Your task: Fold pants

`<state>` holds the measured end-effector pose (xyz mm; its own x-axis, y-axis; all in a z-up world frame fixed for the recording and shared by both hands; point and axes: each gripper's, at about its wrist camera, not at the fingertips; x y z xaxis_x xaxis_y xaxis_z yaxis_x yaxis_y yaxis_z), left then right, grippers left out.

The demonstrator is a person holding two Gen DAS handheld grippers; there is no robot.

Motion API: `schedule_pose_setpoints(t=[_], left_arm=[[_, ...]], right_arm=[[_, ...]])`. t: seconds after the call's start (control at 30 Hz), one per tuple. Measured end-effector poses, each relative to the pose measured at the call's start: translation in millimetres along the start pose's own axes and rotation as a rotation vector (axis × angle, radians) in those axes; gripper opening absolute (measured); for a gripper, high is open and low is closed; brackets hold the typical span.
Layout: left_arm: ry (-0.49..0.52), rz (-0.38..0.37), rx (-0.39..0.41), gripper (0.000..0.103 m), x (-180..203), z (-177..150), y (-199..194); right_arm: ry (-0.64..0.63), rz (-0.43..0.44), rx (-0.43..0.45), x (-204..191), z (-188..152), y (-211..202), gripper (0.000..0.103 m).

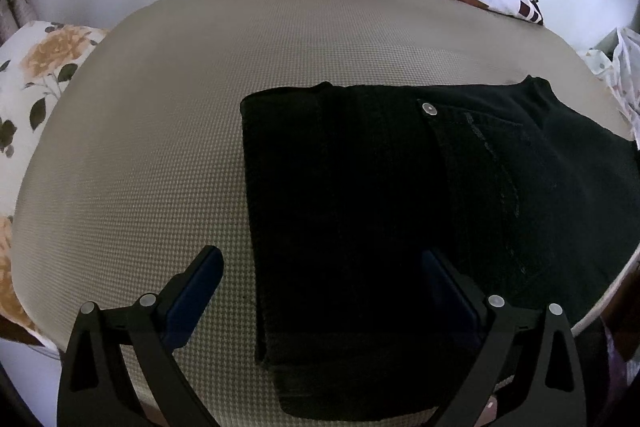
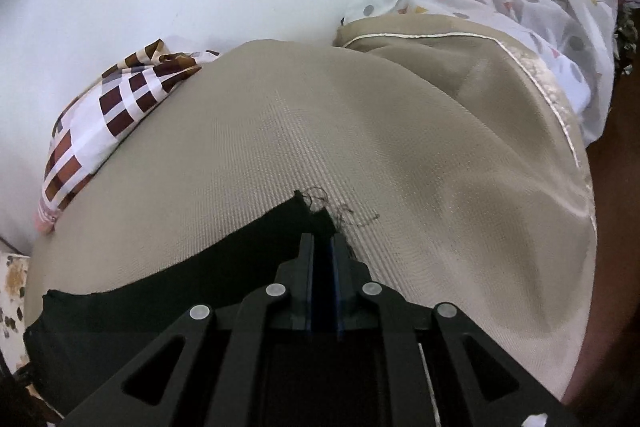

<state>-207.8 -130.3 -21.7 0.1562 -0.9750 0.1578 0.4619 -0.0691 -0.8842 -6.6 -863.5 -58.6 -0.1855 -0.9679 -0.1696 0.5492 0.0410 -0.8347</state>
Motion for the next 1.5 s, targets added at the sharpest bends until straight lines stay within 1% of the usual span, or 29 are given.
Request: schedule_pose_setpoints(t=[0.03,0.07,0.17,0.27,0.3,0.33,0.37,0.4,0.43,0.47,0.5,0.53,0.57,0.6,0.67,0.73,0.87,0.93,1.03,1.2,1.23,1.27,1.3,1.33,1.4,1.43,1.5], left_arm=[[-0.002,0.001,-0.001,0.1,0,0,1],[-0.006,0.0,-0.003,0.1,-1,1,1],[-0.008,0.002,-0.005,0.1,0,3,3],[-0.004,0.006,-0.007,0.1,2,4,3],[-0.002,0.004,-0.008,0.1,3,4,4],[0.0,0.003,-0.01,0.1,3,4,4],[0.004,0.001,-0.011,0.1,4,5,5],[0.007,0.001,-0.011,0.1,5,5,5],[0.012,0.001,-0.013,0.1,5,6,6],[0.016,0.003,-0.013,0.1,6,6,5],[0.019,0.004,-0.014,0.1,6,6,5],[0.021,0.006,-0.015,0.1,6,6,5],[0.022,0.005,-0.015,0.1,6,5,5],[0.022,0.004,-0.013,0.1,6,5,4],[0.015,-0.005,-0.008,0.1,5,3,5],[-0.013,-0.026,-0.007,0.1,1,2,5],[-0.066,-0.061,0.001,0.102,-5,1,8],[-0.081,-0.068,0.003,0.102,-7,0,9],[-0.081,-0.064,-0.002,0.103,-6,1,9],[-0.059,-0.042,-0.002,0.103,-2,3,7],[-0.062,-0.043,-0.002,0.103,-2,3,8],[-0.069,-0.046,-0.003,0.103,-3,3,8],[-0.077,-0.05,-0.005,0.103,-3,3,9],[-0.08,-0.052,-0.005,0.103,-5,3,9],[-0.082,-0.054,-0.003,0.103,-5,3,9],[-0.081,-0.054,-0.002,0.103,-5,3,10],[-0.082,-0.058,-0.001,0.103,-4,3,11]], right_arm=[[-0.025,-0.026,0.001,-4,-1,0,0.006],[-0.054,-0.048,0.002,-7,-2,-1,0.006],[-0.063,-0.069,-0.009,-11,-5,-9,0.003],[-0.05,-0.087,0.046,-9,-10,-28,0.002],[-0.036,-0.087,0.052,-5,-10,-31,0.0],[-0.029,-0.102,0.042,0,-10,-31,0.0],[-0.017,-0.142,0.023,9,-13,-28,0.0],[0.008,-0.146,0.003,17,-15,-26,0.0],[0.058,-0.119,-0.017,29,-16,-26,0.0],[0.15,-0.054,-0.009,46,-20,-33,0.0],[0.215,0.006,0.015,58,-25,-41,0.003],[0.313,0.092,0.055,76,-33,-54,0.005],[0.408,0.165,0.081,93,-44,-65,0.006],[0.468,0.224,0.089,104,-55,-71,0.007],[0.554,0.33,0.089,121,-81,-83,0.007],[0.575,0.376,0.066,124,-111,-93,0.007],[0.621,0.435,0.028,119,-153,-94,0.007],[0.653,0.441,0.014,117,-164,-87,0.007],[0.696,0.481,0.021,117,-170,-78,0.007],[0.708,0.504,0.042,117,-163,-77,0.009],[0.714,0.503,0.047,118,-163,-79,0.009],[0.722,0.476,0.06,120,-163,-82,0.009],[0.734,0.423,0.08,124,-167,-90,0.009],[0.754,0.409,0.106,128,-170,-94,0.009],[0.797,0.471,0.123,134,-173,-97,0.009],[0.797,0.514,0.104,133,-173,-94,0.009],[0.788,0.547,0.067,130,-170,-87,0.009]])
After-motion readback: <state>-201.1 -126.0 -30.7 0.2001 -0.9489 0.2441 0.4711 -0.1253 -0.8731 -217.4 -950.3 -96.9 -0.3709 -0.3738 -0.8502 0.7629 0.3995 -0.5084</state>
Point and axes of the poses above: each gripper's, at about its wrist camera, not at the fingertips, and y roughly the way its jaws point, x to its right, z to its top, and after that the axes turned 9 degrees about -z, right-handed
